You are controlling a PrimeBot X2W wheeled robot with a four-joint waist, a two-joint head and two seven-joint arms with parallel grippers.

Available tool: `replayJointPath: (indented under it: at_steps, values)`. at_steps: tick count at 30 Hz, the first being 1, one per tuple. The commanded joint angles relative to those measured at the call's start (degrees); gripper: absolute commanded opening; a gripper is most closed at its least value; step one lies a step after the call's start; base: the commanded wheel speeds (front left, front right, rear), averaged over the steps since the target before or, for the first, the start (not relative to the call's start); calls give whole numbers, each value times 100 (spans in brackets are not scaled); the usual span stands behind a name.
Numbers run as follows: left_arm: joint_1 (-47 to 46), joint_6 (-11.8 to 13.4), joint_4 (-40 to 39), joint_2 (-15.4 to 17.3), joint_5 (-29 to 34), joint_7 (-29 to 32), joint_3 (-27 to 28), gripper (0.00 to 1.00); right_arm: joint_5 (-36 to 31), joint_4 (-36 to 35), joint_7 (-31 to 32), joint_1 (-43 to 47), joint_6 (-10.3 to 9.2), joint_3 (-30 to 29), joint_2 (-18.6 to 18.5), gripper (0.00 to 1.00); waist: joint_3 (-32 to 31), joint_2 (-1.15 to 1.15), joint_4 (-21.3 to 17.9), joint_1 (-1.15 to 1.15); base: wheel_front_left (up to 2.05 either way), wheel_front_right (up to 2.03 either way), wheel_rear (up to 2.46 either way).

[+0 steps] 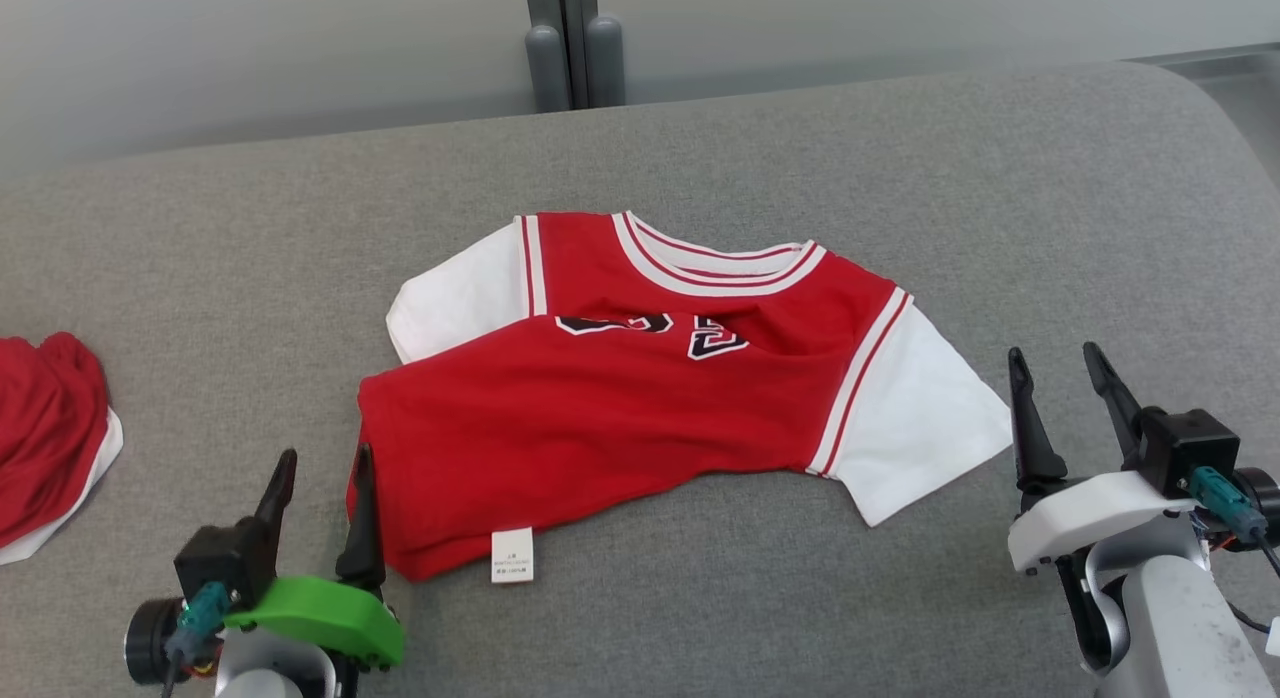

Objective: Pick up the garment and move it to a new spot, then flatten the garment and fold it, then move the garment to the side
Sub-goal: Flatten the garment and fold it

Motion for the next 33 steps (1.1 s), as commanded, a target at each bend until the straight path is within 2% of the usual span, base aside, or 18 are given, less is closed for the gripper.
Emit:
replayJointPath:
  at_steps: [1,7,16,33]
  values:
    - [187,-16,-67,-35,104,-2,24,100,-14,-55,0,148,-8,31,-26,100,-184,0,49,0,0,0,0]
    - [808,-16,-271,-278,293,-2,155,100,32,5,0,535,-8,54,-24,100,-511,0,108,0,0,0,0]
    - [1116,-16,-362,-338,367,-2,130,100,-9,163,0,786,-8,120,-23,100,-635,0,103,0,0,0,0]
    - [617,-16,-55,-252,-205,-2,-547,100,-34,150,0,449,-8,277,-23,100,-65,0,-18,0,0,0,0]
